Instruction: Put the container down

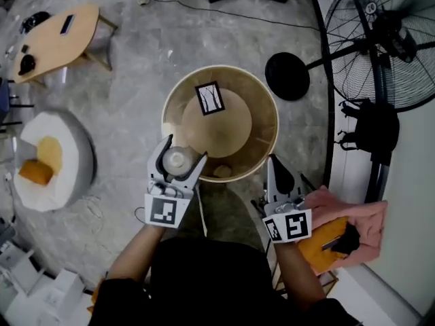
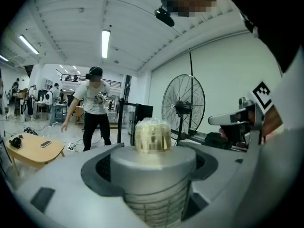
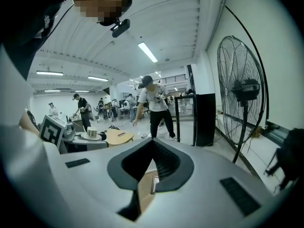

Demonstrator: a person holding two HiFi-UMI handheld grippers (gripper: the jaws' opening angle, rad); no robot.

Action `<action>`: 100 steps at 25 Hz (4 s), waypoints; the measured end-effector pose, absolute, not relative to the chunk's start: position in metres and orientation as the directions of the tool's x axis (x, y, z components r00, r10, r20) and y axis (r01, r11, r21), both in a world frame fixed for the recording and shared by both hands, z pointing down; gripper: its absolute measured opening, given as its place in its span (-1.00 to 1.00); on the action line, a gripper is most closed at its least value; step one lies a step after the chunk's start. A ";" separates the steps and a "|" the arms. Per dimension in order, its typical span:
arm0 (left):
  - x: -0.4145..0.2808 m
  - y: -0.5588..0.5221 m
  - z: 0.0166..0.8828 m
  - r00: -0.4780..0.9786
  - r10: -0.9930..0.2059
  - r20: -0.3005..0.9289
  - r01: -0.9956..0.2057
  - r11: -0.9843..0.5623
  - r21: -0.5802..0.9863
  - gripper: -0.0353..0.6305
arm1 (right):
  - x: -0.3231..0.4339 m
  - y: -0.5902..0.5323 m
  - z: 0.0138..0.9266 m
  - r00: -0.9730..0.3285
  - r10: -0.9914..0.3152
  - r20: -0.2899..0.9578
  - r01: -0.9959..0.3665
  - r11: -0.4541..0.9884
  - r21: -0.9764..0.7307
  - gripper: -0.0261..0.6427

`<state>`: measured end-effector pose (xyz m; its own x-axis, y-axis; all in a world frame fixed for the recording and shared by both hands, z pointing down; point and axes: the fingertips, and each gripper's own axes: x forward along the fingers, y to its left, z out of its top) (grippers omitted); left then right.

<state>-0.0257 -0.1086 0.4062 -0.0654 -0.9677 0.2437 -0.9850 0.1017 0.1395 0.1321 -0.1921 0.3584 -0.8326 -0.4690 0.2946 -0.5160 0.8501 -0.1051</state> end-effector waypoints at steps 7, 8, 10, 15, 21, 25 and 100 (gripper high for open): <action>-0.049 -0.140 0.500 -0.045 -0.971 0.236 -0.981 0.087 0.171 0.21 | 0.102 -0.204 0.453 -0.824 -0.443 0.353 -0.501 0.861 -0.089 -0.86; -0.050 -0.142 0.516 -0.035 -0.969 0.246 -0.982 0.079 0.171 0.21 | 0.098 -0.206 0.469 -0.822 -0.439 0.361 -0.500 0.861 -0.092 -0.86; -0.051 -0.151 0.546 -0.014 -0.964 0.266 -0.984 0.060 0.167 0.21 | 0.088 -0.212 0.497 -0.829 -0.427 0.362 -0.490 0.866 -0.101 -0.86; -0.033 -0.181 0.617 0.071 -0.958 0.277 -0.991 -0.035 0.131 0.21 | 0.082 -0.229 0.561 -0.828 -0.416 0.376 -0.481 0.872 -0.094 -0.86; -0.005 -0.206 0.691 0.165 -0.952 0.258 -0.985 -0.144 0.099 0.21 | 0.093 -0.233 0.634 -0.830 -0.411 0.378 -0.497 0.852 -0.165 -0.86; 0.000 -0.226 0.739 0.152 -0.962 0.228 -0.984 -0.127 0.121 0.21 | 0.098 -0.246 0.688 -0.802 -0.449 0.394 -0.531 0.838 -0.125 -0.86; 0.070 -0.223 0.922 0.236 -0.777 0.583 -0.957 -0.291 -0.001 0.24 | 0.174 -0.231 0.876 -0.469 -0.547 0.694 -0.782 0.621 -0.039 -0.86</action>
<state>0.0698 -0.2234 0.9225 0.2359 -0.7774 0.5831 -0.9567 -0.2910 -0.0010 0.1741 -0.2312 0.8763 -0.4689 -0.5468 0.6937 -0.7825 0.6214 -0.0390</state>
